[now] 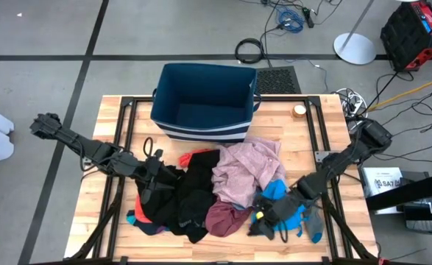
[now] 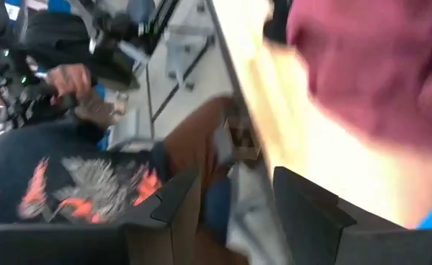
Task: Sort clothes
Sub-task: Put the pink sock into the blue laundry organizer
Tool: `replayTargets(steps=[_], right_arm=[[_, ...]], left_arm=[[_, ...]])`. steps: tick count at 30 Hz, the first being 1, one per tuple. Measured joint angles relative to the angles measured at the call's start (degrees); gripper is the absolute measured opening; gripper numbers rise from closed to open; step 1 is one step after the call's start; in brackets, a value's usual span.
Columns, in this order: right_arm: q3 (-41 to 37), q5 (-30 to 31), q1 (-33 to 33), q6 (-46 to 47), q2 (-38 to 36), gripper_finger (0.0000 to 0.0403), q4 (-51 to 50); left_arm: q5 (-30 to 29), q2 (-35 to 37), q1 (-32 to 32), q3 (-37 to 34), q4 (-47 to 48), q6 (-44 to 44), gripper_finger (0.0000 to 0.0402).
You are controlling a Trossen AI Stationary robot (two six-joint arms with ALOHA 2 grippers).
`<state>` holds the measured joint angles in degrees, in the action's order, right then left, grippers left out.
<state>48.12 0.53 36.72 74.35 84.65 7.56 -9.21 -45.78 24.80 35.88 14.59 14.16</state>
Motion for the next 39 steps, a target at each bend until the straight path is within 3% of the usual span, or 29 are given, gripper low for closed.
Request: replayTargets(steps=[9,19,31,39], right_arm=[[0.0,-1.3,5.3,12.3,-9.1,0.016,-24.5],[0.0,2.1,5.6,13.9,-16.4,0.016,-47.2],[0.0,10.3,2.5,-4.3,-16.3,0.016,-47.1],[0.0,16.9,-2.1,-21.4,-16.3,0.016,-35.6]], left_arm=[[-3.0,0.0,0.0,0.0,-0.9,-1.4,0.0191],[-3.2,0.0,0.0,0.0,-0.9,0.6,0.0191],[-9.5,0.0,-0.1,0.0,-6.7,0.6,0.0191],[-10.6,-0.7,0.0,0.0,-7.2,4.4,0.0191]])
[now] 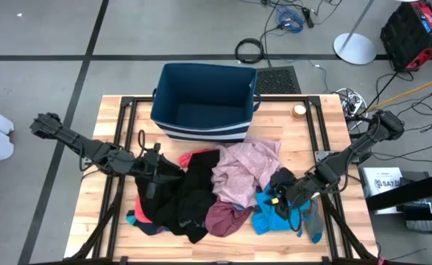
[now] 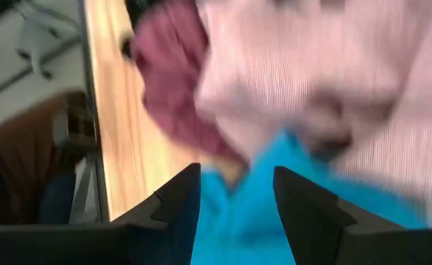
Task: Sort clothes
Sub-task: Put the pink sock into the blue laundry organizer
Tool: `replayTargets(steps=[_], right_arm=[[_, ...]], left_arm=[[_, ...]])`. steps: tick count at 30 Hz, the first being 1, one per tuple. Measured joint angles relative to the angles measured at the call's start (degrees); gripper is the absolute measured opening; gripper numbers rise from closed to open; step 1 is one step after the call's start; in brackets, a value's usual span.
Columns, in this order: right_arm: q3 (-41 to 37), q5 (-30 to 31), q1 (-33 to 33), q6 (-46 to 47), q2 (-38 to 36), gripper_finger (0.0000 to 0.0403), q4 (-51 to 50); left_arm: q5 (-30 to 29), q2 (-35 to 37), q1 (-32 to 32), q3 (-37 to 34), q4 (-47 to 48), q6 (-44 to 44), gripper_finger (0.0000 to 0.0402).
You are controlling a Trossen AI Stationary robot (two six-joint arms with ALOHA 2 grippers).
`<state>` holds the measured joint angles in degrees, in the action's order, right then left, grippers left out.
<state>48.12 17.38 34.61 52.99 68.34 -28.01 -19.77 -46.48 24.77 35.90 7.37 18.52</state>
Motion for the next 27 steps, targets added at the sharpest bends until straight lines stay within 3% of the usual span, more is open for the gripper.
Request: replayTargets(steps=[6,12,17,27], right_arm=[[0.0,3.6,-3.4,-15.2,0.2,0.016,15.8],[0.0,3.6,-5.9,-30.9,1.0,0.016,30.9],[0.0,3.5,-7.5,-37.4,1.4,0.016,32.6],[0.0,3.4,-12.2,-38.6,8.7,0.016,32.5]], left_arm=[[-0.2,-4.1,0.0,0.0,0.6,0.7,0.0191],[7.9,-8.3,0.1,0.0,0.7,0.7,0.0191],[7.3,-10.3,0.0,0.0,0.6,0.7,0.0191],[5.9,-11.3,0.0,0.0,0.7,0.6,0.0191]])
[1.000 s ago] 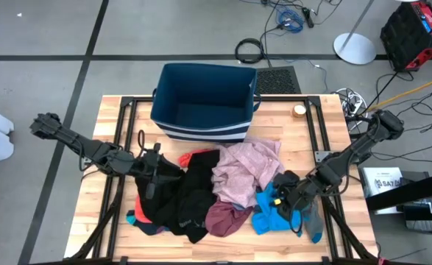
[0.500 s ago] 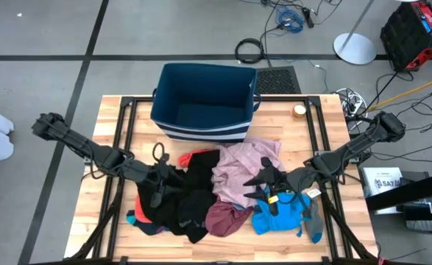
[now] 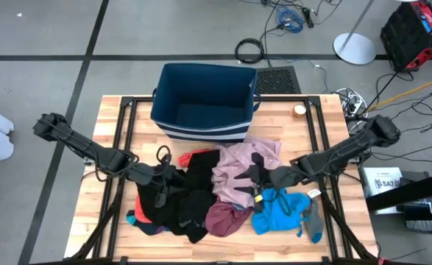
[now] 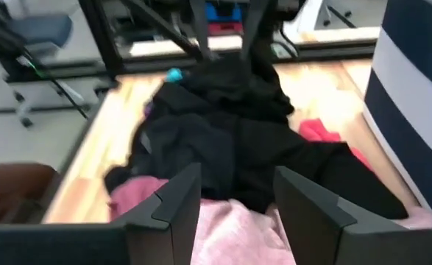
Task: Sort clothes
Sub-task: Put the pink sock into the blue laundry organizer
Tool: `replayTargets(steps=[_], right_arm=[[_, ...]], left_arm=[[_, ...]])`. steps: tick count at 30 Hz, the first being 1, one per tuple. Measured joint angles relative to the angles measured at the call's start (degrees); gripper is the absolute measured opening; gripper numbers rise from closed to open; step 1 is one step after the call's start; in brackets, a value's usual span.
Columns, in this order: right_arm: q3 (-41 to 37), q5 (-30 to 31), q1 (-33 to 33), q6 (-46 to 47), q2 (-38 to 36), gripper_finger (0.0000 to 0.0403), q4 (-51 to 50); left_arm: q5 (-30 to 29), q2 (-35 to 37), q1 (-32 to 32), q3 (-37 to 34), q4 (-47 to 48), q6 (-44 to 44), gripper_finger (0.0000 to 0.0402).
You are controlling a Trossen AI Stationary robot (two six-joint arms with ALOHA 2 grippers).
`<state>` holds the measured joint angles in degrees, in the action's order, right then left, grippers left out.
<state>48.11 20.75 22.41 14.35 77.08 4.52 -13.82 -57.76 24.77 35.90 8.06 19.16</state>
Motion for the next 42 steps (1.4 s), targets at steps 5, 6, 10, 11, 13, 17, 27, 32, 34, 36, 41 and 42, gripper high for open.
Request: replayTargets(steps=[5,6,10,11,13,17,27,32,34,36,41,42], right_arm=[[0.0,0.1,-2.7,-2.0,4.6,0.016,5.9],[0.0,0.1,-3.2,-2.5,5.7,0.016,7.9],[0.0,-1.7,-4.4,-5.7,10.2,0.016,13.8],[0.0,-1.8,-4.5,-6.1,10.9,0.016,14.4],[0.0,-1.8,-4.5,-6.1,11.7,0.016,14.5],[0.0,-1.8,-4.3,-6.0,12.0,0.016,14.6],[0.0,-1.6,-4.3,-6.1,11.9,0.016,14.6],[0.0,-1.6,-4.3,-6.1,11.9,0.016,14.5],[0.0,-1.6,-4.3,-6.0,11.9,0.016,14.5],[0.0,-1.6,-4.3,-6.1,11.9,0.016,14.5],[0.0,-1.6,-4.3,-6.1,11.9,0.016,14.5],[0.0,-1.6,-4.3,-6.1,11.9,0.016,14.5]], left_arm=[[-1.2,0.0,0.0,0.0,0.7,0.0,0.0191],[-1.9,0.0,0.0,0.0,1.0,0.0,0.0191],[-4.0,0.0,0.0,0.0,3.3,1.1,0.0191],[-4.4,0.0,0.0,0.0,4.3,1.7,0.0191],[-6.3,0.0,0.0,0.0,7.1,4.0,0.0191],[-12.7,-0.1,-0.1,0.0,13.9,9.9,0.0191],[-16.7,-5.0,-4.4,0.1,20.1,10.8,0.0191],[-16.6,-8.4,-7.5,0.0,20.9,15.5,0.0191],[-16.6,-9.2,-8.5,0.1,22.6,18.4,0.0191],[-16.2,-9.7,-9.9,0.1,24.7,22.2,0.0191],[-14.9,-10.8,-14.6,0.0,25.3,24.3,0.0191],[-13.9,-10.8,-15.8,0.0,25.1,24.1,0.0191]])
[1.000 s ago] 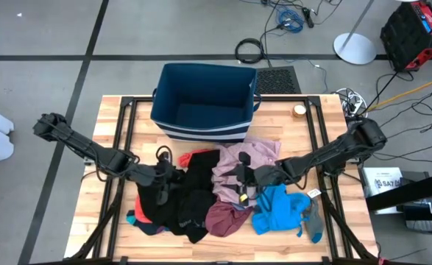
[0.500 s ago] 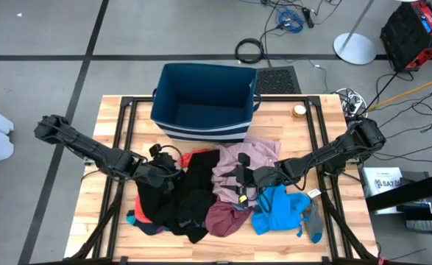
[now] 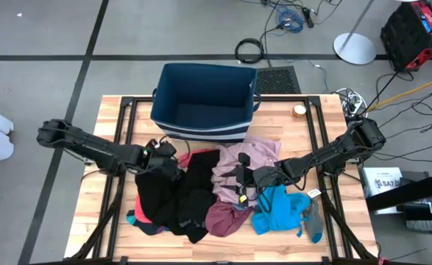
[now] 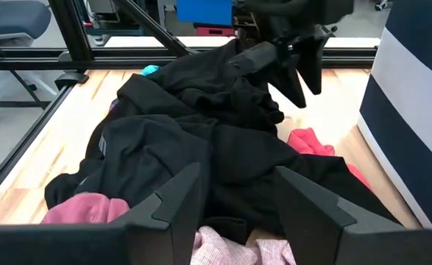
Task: Sort clothes
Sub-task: Put the pink sock into the blue laundry organizer
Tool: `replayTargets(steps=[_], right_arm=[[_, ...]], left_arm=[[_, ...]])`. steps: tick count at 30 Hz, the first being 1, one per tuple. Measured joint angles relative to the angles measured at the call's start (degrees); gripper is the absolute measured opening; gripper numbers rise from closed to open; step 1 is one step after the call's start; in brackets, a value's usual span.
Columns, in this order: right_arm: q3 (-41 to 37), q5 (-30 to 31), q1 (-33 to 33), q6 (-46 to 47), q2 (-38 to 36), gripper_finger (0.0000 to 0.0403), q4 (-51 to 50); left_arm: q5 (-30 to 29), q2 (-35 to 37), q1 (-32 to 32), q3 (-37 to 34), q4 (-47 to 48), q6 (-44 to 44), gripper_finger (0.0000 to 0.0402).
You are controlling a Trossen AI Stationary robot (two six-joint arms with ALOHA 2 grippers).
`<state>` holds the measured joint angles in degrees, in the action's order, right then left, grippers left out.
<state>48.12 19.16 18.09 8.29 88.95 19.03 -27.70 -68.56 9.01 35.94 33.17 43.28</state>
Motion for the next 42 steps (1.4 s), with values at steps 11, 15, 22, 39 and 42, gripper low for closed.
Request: replayTargets(steps=[11,15,22,39,42], right_arm=[[0.0,0.0,0.5,0.0,0.0,0.016,-1.1],[0.0,0.0,0.4,0.0,0.0,0.016,-1.3],[0.0,0.0,0.3,-0.3,0.0,0.016,-1.3],[0.0,0.0,0.2,-0.2,0.0,0.016,-1.3],[0.0,0.0,0.2,-0.1,0.0,0.016,-1.3]], left_arm=[[13.2,0.0,-10.8,-10.3,-18.1,0.0,0.0191],[10.7,-0.2,-11.3,-11.7,-19.4,1.5,0.0191],[11.4,-3.0,-11.1,-11.9,-24.4,0.3,0.0191],[12.6,-12.3,-9.0,-11.8,-34.2,-2.3,0.0191],[14.3,-12.3,-8.9,-11.8,-34.3,-4.1,0.0186]])
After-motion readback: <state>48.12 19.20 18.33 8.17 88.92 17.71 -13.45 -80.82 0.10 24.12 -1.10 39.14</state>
